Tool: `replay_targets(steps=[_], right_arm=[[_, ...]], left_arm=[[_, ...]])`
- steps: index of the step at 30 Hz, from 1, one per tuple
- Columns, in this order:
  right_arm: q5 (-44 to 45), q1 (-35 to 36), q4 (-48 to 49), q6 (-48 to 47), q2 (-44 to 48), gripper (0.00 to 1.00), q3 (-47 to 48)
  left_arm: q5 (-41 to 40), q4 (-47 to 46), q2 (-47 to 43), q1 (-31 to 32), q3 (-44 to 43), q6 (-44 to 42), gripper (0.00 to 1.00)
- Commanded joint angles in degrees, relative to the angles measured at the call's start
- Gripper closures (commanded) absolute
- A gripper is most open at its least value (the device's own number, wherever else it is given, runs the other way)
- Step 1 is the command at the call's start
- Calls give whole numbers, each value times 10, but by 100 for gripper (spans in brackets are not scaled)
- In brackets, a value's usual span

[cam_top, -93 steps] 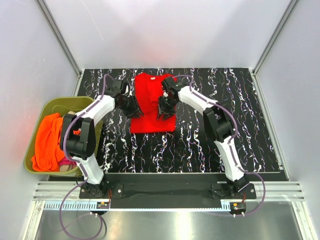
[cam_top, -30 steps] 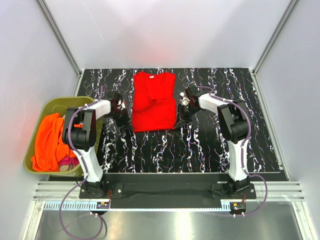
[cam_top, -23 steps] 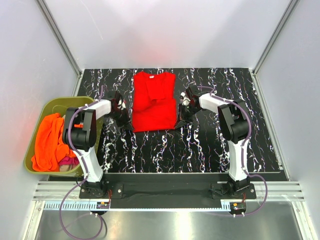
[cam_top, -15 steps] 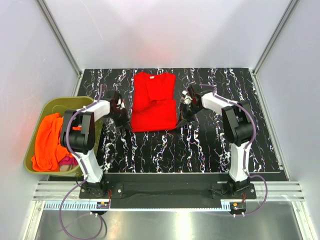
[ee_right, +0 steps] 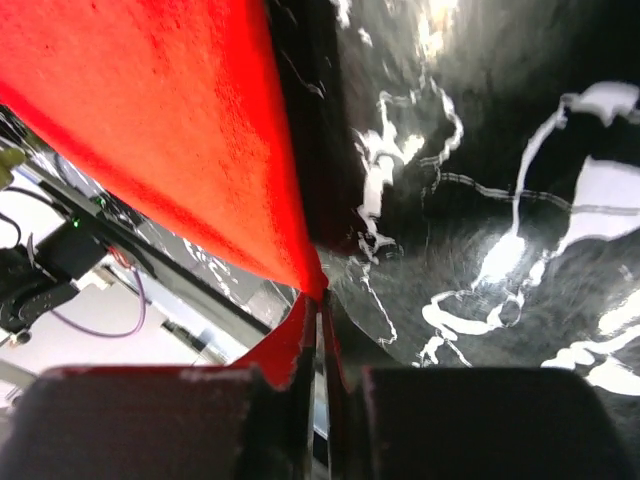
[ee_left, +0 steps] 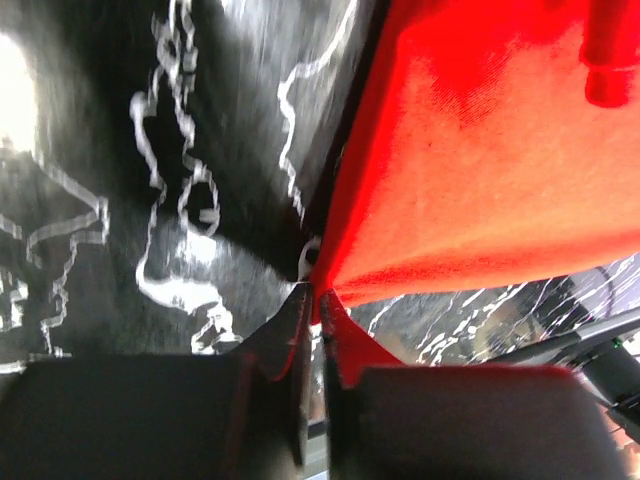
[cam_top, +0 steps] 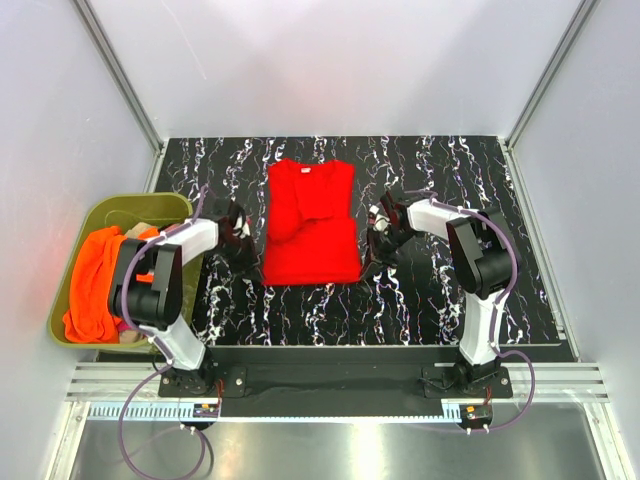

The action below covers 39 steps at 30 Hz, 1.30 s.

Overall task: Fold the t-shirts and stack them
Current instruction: Fold the tshirt

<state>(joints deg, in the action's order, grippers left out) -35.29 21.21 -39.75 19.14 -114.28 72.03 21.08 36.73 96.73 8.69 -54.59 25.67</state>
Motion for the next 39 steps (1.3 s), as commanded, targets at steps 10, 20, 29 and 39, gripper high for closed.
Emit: replay_targets(steps=[10, 20, 29, 39], right_arm=[[47, -4, -53, 27, -2, 51, 158], [38, -3, -58, 66, -29, 55, 229], [52, -4, -58, 69, 24, 55, 142], [65, -3, -54, 66, 70, 53, 88]], left_arm=[[39, -27, -30, -3, -102, 15, 61], [114, -87, 94, 26, -168, 61, 74], [50, -91, 138, 0, -252, 82, 67], [-41, -53, 87, -9, -280, 72, 59]])
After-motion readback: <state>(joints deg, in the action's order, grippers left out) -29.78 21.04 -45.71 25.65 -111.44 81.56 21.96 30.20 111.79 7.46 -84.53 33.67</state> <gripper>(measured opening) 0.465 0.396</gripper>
